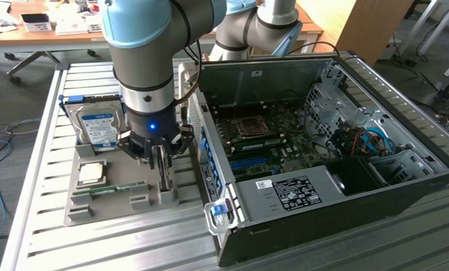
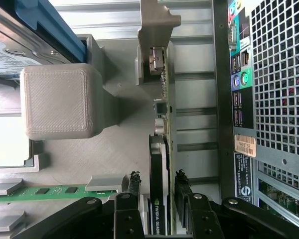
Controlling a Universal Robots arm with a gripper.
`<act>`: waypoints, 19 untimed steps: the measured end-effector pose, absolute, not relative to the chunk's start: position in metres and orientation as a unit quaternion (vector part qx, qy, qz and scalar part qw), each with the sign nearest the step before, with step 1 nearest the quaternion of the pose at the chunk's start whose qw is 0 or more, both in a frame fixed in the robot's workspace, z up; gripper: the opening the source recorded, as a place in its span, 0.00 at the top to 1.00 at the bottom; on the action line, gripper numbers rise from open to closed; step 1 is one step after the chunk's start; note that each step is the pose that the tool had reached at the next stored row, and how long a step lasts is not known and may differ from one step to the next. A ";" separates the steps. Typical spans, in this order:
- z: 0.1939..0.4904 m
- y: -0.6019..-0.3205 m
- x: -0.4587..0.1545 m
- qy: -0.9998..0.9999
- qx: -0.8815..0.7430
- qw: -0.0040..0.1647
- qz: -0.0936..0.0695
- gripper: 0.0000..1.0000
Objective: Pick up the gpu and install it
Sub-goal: 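Pick up the gpu and move the gpu toward the slot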
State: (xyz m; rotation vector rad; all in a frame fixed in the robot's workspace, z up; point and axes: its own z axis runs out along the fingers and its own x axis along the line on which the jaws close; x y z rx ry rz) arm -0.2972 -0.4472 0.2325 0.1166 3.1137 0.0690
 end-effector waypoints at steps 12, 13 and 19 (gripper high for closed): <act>0.233 -0.441 -0.297 0.999 0.037 0.013 0.022 0.58; 0.233 -0.440 -0.297 0.999 0.037 0.013 0.022 0.58; 0.233 -0.435 -0.297 0.999 0.037 0.012 0.022 0.58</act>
